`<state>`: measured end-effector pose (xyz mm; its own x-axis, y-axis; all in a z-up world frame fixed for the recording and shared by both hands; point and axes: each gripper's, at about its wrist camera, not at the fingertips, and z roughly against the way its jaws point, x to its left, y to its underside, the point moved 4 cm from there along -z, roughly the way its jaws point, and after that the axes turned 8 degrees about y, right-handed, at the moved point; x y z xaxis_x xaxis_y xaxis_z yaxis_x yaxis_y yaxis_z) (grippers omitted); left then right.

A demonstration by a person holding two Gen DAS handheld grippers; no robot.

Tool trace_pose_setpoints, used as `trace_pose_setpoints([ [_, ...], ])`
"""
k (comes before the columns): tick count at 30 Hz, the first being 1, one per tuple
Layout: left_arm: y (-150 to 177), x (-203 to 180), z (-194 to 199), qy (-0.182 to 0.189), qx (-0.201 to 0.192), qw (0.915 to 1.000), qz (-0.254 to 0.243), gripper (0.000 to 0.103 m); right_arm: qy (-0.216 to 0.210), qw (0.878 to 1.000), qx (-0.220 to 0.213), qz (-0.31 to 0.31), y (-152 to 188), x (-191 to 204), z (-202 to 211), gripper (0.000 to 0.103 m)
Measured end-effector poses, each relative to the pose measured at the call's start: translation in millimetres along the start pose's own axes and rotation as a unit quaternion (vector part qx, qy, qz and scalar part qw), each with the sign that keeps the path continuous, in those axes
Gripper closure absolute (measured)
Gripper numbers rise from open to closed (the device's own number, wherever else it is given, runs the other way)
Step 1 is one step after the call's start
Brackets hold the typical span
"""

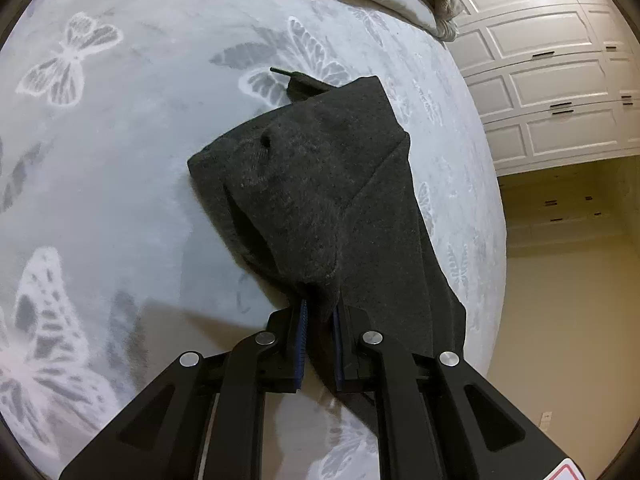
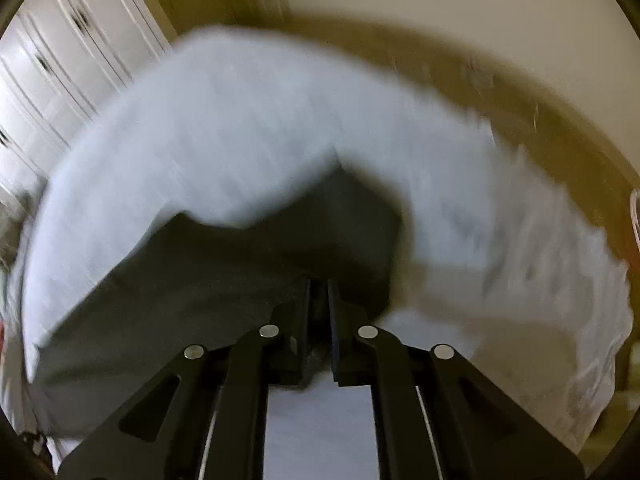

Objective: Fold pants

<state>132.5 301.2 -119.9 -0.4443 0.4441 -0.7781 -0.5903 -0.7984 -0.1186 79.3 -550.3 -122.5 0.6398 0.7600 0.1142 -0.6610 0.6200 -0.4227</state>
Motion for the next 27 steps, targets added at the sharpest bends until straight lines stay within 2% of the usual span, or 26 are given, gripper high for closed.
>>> trace_pose_setpoints([
  [2,0,-1,3,-0.002,-0.002,1.0000,-0.002,0.094,0.001,1.000,-0.013,-0.013,-4,0,12,0.078],
  [3,1,-1,3,-0.003,-0.003,1.0000,-0.001,0.094,-0.012,0.999,-0.019,-0.024,-6,-2,18,0.058],
  [4,1,-1,4,-0.003,-0.004,1.0000,0.002,0.093,-0.027,0.999,-0.017,-0.040,-6,-4,24,0.044],
  [5,1,0,4,-0.004,-0.004,1.0000,0.007,0.092,-0.038,0.998,-0.008,-0.050,-6,-9,22,0.043],
  [7,4,4,5,-0.006,-0.005,0.9999,0.012,0.090,-0.087,0.993,0.029,-0.075,-3,-6,21,0.044],
  [10,7,6,8,-0.004,-0.005,0.9999,0.016,0.090,-0.121,0.985,0.070,-0.101,8,-2,15,0.044],
  [12,9,3,11,0.009,-0.002,0.9998,0.018,0.093,-0.149,0.975,0.100,-0.133,12,-3,10,0.044],
  [14,13,-4,13,0.038,0.006,0.9991,0.019,0.094,-0.161,0.971,0.095,-0.150,11,-8,17,0.044],
  [16,13,-8,12,0.055,0.015,0.9982,0.018,0.094,-0.192,0.967,0.073,-0.152,7,-8,35,0.044],
  [18,12,-6,7,0.046,0.019,0.9985,0.020,0.093,-0.221,0.962,0.076,-0.143,12,-2,42,0.044],
  [20,12,-3,2,0.042,0.021,0.9984,0.033,0.093,-0.230,0.960,0.088,-0.134,16,6,43,0.044],
  [22,14,-3,-4,0.045,0.027,0.9977,0.044,0.091,-0.240,0.960,0.080,-0.123,14,17,46,0.044],
  [26,18,-10,-12,0.042,0.038,0.9977,0.038,0.078,-0.239,0.964,0.079,-0.092,19,40,49,0.044],
  [27,18,-10,-14,0.040,0.040,0.9977,0.038,0.078,-0.238,0.964,0.080,-0.086,22,42,50,0.044],
])
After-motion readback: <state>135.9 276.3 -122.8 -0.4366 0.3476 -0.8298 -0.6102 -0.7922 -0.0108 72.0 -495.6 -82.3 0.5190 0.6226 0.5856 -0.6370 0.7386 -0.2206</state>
